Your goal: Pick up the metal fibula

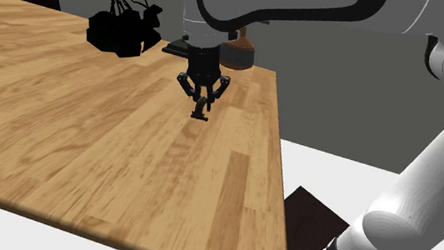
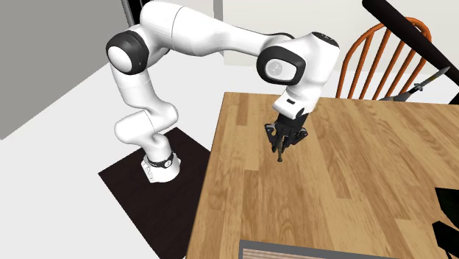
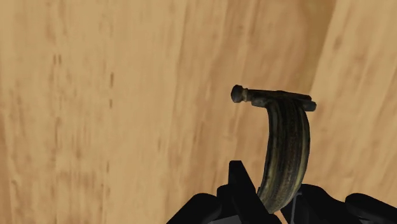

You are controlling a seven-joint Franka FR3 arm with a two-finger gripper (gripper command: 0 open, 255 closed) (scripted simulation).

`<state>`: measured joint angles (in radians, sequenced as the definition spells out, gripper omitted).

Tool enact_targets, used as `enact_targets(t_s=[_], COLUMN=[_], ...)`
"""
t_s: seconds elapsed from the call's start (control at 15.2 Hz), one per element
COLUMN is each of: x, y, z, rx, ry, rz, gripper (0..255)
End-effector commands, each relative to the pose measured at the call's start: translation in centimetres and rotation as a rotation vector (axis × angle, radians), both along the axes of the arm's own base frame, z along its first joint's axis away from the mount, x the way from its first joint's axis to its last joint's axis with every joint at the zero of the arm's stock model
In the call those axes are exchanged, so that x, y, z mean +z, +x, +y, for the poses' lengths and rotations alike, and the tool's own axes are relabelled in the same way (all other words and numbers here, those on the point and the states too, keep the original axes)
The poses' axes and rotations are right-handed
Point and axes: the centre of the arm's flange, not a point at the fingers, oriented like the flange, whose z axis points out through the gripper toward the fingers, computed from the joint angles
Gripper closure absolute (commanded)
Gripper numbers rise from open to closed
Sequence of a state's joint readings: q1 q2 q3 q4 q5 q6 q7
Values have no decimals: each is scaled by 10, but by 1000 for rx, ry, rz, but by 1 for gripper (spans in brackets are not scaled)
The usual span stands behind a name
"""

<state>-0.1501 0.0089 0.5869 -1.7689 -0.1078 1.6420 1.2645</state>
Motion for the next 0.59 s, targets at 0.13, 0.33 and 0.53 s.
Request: enact_targets(t_s=[0.13,0.33,0.53], x=[-3,12,28], y=[0,0,0], z=[-1,-1,-1], rx=[-1,-1,-1], ry=[-2,-2,-2], rz=[6,6,6], gripper=[255,255,255])
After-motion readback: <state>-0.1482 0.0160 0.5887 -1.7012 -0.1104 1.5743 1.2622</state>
